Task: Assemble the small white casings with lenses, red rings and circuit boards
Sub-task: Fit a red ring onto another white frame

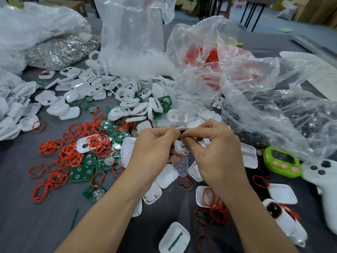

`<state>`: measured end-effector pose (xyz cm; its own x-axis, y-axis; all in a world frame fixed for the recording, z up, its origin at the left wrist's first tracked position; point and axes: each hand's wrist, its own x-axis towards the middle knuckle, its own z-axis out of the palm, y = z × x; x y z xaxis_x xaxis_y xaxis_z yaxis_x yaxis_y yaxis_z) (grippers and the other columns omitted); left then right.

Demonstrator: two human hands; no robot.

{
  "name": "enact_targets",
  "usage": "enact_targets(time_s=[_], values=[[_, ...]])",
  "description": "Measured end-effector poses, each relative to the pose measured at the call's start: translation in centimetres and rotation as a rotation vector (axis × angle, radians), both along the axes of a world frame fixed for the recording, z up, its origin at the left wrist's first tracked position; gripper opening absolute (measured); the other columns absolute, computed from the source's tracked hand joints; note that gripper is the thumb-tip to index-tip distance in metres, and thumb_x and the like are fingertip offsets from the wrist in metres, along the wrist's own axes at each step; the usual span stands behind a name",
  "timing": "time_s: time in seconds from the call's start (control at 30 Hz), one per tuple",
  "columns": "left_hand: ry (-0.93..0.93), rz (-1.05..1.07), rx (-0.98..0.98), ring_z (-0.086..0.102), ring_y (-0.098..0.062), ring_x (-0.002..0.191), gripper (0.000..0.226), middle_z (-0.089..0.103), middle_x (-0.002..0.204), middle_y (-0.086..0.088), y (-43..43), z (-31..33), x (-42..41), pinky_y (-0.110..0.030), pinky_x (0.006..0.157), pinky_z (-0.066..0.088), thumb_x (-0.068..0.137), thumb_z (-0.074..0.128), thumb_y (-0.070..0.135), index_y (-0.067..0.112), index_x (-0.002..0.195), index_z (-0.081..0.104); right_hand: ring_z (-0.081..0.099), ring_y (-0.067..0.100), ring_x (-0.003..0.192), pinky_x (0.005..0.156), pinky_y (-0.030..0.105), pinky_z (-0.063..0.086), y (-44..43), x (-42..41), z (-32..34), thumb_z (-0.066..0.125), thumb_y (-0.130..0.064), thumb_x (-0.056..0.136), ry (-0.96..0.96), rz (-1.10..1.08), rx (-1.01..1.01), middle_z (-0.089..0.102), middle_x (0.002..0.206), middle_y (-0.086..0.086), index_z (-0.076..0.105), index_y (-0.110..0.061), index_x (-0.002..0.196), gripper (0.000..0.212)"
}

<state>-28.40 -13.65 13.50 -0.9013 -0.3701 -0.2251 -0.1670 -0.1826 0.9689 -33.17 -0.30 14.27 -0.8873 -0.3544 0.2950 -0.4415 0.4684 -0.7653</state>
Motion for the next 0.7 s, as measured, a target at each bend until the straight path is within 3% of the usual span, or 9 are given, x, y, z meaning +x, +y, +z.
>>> enact_targets(time_s=[0.27,0.43,0.57,0.7], values=[[0.004,-0.065,0.054,0.074,-0.017,0.071,0.034,0.08,0.087,-0.007,-0.07,-0.07,0.08,-0.027,0.066,0.063,0.104,0.055,0.014,0.023,0.089,0.085,0.058,0.005,0.087,0.074,0.005,0.037,0.12,-0.49,0.12,0.087,-0.016,0.078,-0.027,-0.017,0.057,0.063,0.081,-0.014,0.081,-0.032,0.078,0.017],[0.02,-0.048,0.062,0.073,-0.019,0.069,0.032,0.079,0.081,-0.009,0.05,0.12,0.21,-0.031,0.069,0.065,0.103,0.056,0.013,0.021,0.092,0.084,0.054,-0.009,0.073,0.065,0.005,0.038,0.05,-0.45,-0.01,0.092,-0.015,0.07,-0.044,-0.081,-0.006,0.064,0.076,-0.017,0.08,-0.031,0.072,0.021],[0.032,-0.029,0.055,0.067,-0.03,0.074,0.028,0.078,0.084,-0.015,0.08,0.22,0.34,-0.039,0.075,0.063,0.103,0.058,0.013,0.016,0.094,0.084,0.052,-0.006,0.07,0.063,0.008,0.038,0.12,-0.39,-0.1,0.094,-0.018,0.068,-0.056,-0.093,0.008,0.065,0.075,-0.016,0.078,-0.03,0.071,0.019],[0.063,-0.006,0.049,0.061,-0.034,0.076,0.024,0.077,0.084,-0.02,0.02,0.2,0.39,-0.033,0.068,0.064,0.101,0.06,0.013,0.013,0.094,0.084,0.059,0.006,0.067,0.057,0.014,0.042,0.2,-0.5,-0.13,0.092,-0.027,0.069,-0.11,-0.152,-0.002,0.064,0.071,-0.008,0.062,-0.031,0.077,0.031]])
